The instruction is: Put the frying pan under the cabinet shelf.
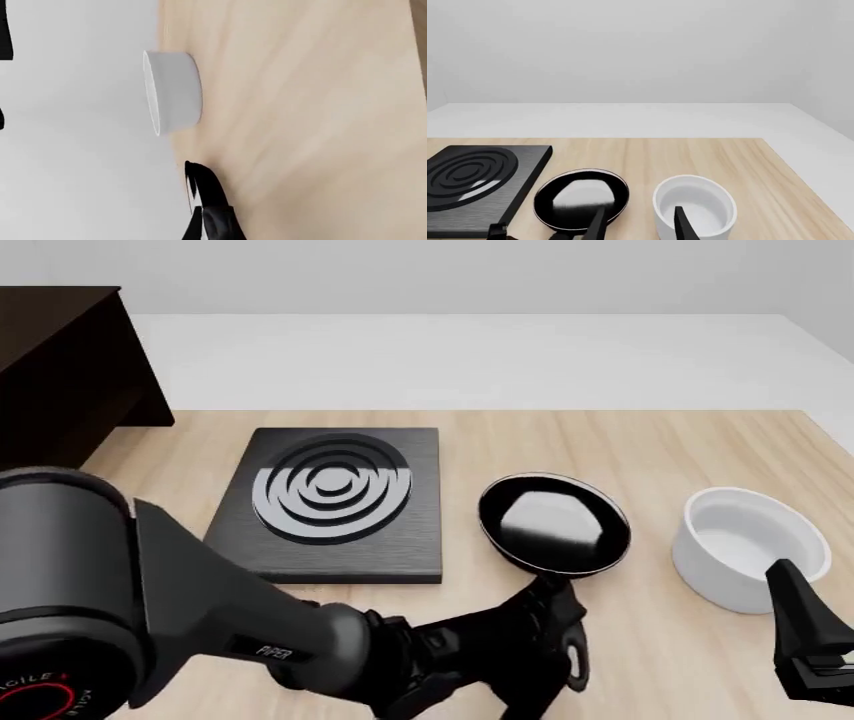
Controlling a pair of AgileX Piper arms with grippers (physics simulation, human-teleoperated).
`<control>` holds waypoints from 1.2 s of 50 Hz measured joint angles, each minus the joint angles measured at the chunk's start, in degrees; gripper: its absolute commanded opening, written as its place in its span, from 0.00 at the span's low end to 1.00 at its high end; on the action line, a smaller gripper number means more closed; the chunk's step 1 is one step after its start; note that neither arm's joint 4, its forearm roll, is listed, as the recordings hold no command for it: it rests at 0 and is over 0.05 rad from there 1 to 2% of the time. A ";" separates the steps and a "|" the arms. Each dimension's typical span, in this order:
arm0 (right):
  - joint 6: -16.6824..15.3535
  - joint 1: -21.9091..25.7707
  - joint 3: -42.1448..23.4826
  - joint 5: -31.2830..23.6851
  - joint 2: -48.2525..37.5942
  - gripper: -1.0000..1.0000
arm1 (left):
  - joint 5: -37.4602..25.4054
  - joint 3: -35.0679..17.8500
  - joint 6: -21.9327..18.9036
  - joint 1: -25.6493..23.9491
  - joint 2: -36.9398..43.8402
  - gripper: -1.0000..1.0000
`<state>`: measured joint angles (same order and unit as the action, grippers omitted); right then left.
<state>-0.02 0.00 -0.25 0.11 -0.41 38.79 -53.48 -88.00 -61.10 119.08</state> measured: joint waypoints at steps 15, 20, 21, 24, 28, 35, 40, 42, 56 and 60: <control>0.00 0.00 0.00 0.00 0.00 1.00 | -0.53 1.74 -4.24 1.52 -6.60 0.00; 0.00 0.00 0.00 0.00 0.00 1.00 | -0.12 2.93 -5.48 1.63 -9.49 0.00; 0.00 0.00 0.00 0.00 0.00 1.00 | -0.08 3.16 -5.70 1.63 -10.02 0.00; 0.00 0.00 0.00 0.00 0.00 1.00 | 0.03 3.73 -6.31 1.64 -11.48 0.00; 0.00 0.00 0.00 0.00 0.00 1.00 | 0.10 4.27 -7.02 1.77 -13.34 0.00; 0.00 0.00 0.00 0.00 0.00 1.00 | 0.64 5.58 -7.81 2.31 -16.49 0.00; 0.00 0.00 0.00 0.00 0.00 1.00 | 1.75 7.34 -7.80 2.87 -18.91 0.00; 0.00 0.00 0.00 0.00 0.00 1.00 | 2.36 8.15 -7.68 3.12 -19.82 0.00; 0.00 0.00 0.00 0.00 0.00 1.00 | 7.42 14.15 -5.65 5.98 -24.32 0.00; 0.00 0.00 0.00 0.00 0.00 1.00 | 9.00 15.89 -5.03 7.35 -25.35 0.00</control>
<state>-0.02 0.00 -0.25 0.11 -0.41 47.79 -37.59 -93.03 -53.75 93.73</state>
